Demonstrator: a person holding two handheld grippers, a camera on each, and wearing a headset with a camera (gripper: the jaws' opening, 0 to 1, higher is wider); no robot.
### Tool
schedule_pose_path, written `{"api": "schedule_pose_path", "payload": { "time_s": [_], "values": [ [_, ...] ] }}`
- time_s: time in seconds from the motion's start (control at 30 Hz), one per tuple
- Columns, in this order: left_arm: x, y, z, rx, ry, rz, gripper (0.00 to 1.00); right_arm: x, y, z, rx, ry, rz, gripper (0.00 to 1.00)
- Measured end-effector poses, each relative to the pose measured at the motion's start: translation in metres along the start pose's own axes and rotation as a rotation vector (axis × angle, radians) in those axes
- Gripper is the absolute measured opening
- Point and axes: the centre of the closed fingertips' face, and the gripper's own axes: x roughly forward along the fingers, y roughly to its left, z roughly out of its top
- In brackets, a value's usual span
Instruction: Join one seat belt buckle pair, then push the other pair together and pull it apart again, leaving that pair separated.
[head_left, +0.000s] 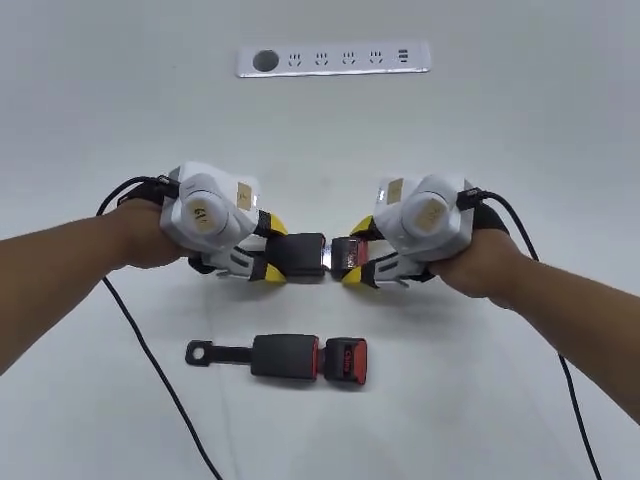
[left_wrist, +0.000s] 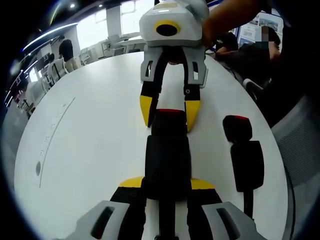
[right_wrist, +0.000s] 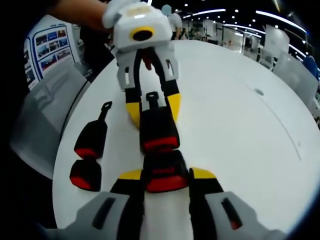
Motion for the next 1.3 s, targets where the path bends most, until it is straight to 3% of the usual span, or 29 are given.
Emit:
{"api": "schedule_pose_path", "payload": {
  "time_s": [0.8, 1.3],
  "values": [
    [0.0017, 0.0023, -0.0044, 0.019, 0.025, -0.008, 0.33, -0.0002, 0.0007, -0.0005, -0.035, 0.041, -0.013, 0.34],
    [0.0030, 0.0029, -0.0044, 0.030, 0.042, -0.007, 0.33, -0.0030, 0.0009, -0.0027, -0.040, 0.030, -0.023, 0.35]
  ]
}}
